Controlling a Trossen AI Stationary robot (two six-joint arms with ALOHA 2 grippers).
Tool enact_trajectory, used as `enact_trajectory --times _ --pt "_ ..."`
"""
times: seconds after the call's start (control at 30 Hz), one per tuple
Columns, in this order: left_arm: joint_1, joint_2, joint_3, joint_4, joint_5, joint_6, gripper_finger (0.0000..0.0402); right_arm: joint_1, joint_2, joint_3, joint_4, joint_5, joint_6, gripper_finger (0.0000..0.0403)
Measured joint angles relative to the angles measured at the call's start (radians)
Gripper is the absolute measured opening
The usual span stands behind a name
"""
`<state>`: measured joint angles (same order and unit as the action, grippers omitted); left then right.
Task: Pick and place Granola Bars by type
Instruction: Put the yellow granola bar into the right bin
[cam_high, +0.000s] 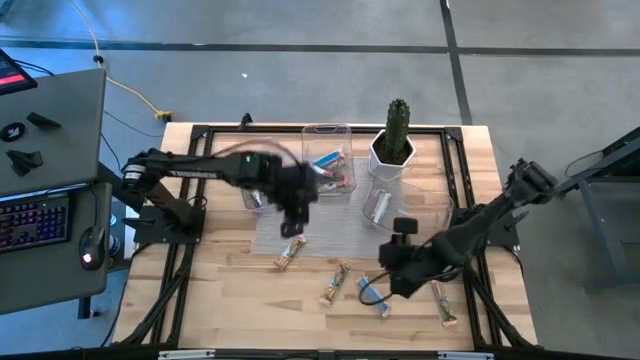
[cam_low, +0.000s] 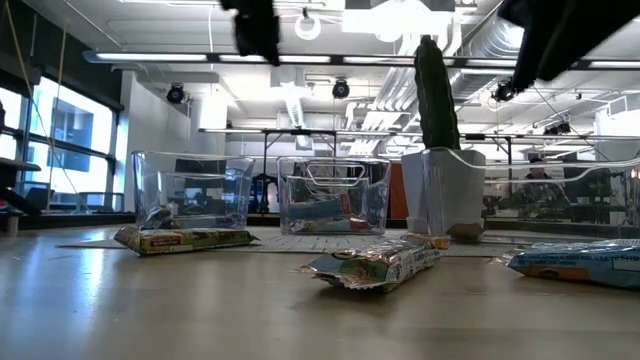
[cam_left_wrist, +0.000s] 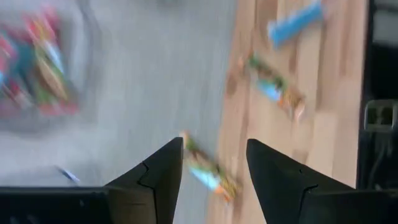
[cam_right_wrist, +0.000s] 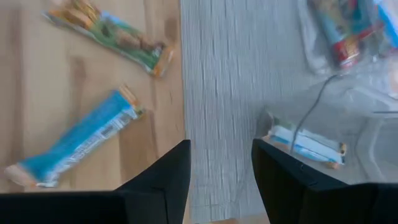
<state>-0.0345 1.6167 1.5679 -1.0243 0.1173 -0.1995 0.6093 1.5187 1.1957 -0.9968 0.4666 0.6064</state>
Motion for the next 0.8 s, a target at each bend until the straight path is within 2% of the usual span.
enact_trajectory --times 0.13,0.27,0.43,0.53,0.7,0.8 --pt "-0.105 0.014 -0.100 -0.037 -0.105 -0.164 0.0174 -0.040 0.063 0.000 0.027 -0.087 -0.005 0.0153" --pt "-0.187 0.017 -0.238 0.026 -0.213 -0.353 0.0174 -0.061 0.093 0.000 0.032 -0.176 -0.005 0.0153" --pt "-0.249 0.033 -0.437 0.297 -0.231 -0.509 0.0174 -0.067 0.092 0.000 0.034 -0.231 0.015 0.0153" --pt "-0.256 0.044 -0.523 0.491 -0.252 -0.542 0.0174 -0.067 0.091 0.000 0.035 -0.228 0.014 0.0153" --pt "-0.254 0.043 -0.582 0.519 -0.321 -0.547 0.0174 -0.066 0.091 0.000 0.037 -0.230 0.014 0.0153" --pt "-0.254 0.045 -0.597 0.514 -0.324 -0.547 0.0174 -0.066 0.091 0.000 0.043 -0.230 0.014 0.0153"
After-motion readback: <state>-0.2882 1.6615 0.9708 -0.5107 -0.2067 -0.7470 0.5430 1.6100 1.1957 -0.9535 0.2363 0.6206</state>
